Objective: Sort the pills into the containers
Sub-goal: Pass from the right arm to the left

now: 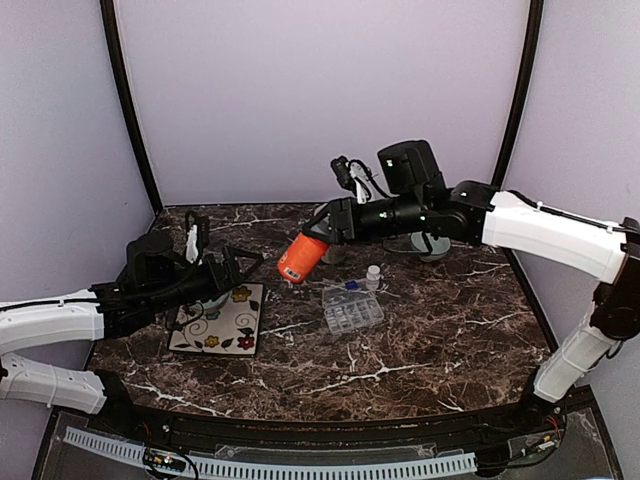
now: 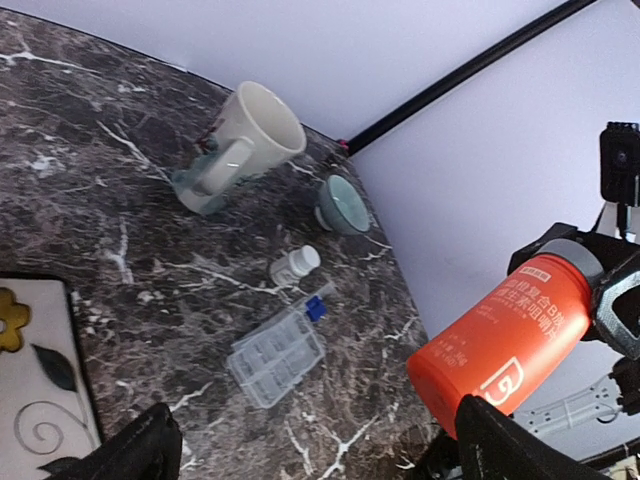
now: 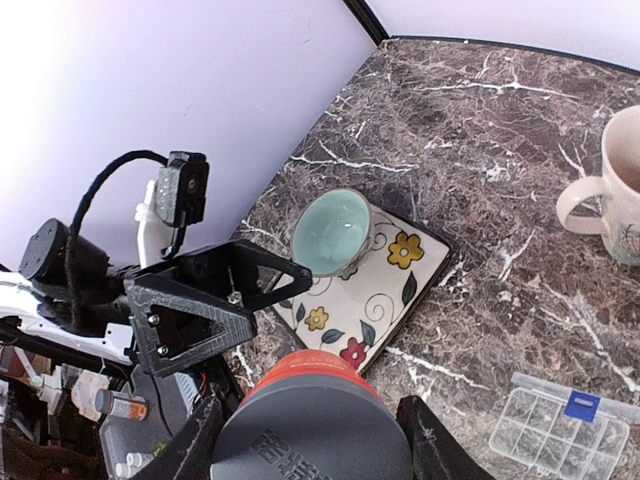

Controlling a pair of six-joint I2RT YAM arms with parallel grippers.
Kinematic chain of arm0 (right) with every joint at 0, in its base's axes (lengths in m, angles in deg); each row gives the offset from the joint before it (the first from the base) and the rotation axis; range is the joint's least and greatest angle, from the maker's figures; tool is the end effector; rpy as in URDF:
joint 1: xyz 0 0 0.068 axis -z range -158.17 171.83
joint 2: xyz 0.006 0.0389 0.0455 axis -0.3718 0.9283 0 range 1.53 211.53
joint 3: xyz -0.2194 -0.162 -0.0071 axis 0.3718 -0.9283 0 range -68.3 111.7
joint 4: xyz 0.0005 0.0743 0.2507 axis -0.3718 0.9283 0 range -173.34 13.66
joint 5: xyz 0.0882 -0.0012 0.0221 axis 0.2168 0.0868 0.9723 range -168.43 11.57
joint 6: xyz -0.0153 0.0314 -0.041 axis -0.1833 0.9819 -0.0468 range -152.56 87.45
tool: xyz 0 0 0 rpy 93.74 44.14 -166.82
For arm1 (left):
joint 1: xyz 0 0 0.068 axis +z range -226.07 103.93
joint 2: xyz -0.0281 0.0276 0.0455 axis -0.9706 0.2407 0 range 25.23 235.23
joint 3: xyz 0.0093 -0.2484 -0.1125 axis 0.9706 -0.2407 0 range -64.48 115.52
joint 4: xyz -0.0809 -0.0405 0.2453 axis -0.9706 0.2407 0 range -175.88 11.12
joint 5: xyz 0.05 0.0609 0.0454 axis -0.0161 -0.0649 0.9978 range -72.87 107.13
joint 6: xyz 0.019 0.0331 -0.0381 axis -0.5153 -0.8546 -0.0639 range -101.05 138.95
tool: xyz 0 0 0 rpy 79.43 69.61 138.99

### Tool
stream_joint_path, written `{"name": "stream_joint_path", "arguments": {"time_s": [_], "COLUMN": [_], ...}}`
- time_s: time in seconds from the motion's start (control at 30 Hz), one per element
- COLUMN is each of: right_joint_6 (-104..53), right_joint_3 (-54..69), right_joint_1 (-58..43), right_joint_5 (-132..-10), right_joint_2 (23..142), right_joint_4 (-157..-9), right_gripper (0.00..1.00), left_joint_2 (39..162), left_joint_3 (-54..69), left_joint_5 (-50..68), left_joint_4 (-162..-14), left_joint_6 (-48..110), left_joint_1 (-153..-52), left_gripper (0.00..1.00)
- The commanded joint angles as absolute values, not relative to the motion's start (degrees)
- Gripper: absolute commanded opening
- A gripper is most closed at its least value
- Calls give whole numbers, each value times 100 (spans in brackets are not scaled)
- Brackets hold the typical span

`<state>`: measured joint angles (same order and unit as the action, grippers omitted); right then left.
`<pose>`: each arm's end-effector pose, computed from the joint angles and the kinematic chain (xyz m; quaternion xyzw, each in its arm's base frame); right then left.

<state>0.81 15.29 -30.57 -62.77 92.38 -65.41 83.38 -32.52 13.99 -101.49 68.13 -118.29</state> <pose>0.2197 0.3010 0.3601 -0.2103 0.8128 0.4456 0.3107 0.1726 -0.1592 0.2635 -0.0293 0.7686 -0.4718 0.4310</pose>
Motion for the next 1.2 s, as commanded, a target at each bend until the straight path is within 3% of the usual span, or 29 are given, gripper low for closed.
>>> {"name": "stream_joint_path", "arguments": {"time_s": [0.0,0.43,0.6,0.77,1.17], "right_joint_6": [683,1469,1570,1751,1989], "right_joint_3": [897,-495,-690,-921,-952], "right_joint_1": [-2957,-2900,-2898,-2900,-2903], "right_joint_5": [-6061,-6156,-6211,-6188,-6043], "right_joint_2": [8635,7639,7547,7523,7671], "right_joint_4": [-7512,-8387,-8510,-8765,-9093], "right_gripper": [11,9,9,8,7], "left_joint_2": [8723,10012,10282,10508,11248], "left_joint_3": [-3523,-3525,-3513,-3451,-3429], "left_joint_5": [164,-1114,-1376,-1718,-2107], "left_joint_4": [-11996,-14366,-14896,-15351,-16216], "left_joint_6": [7102,7967,8158,8306,8704], "left_joint_1": [-11770,-11734,-11731,-11733,-11738], "left_gripper": [96,79,79,87,86]}}
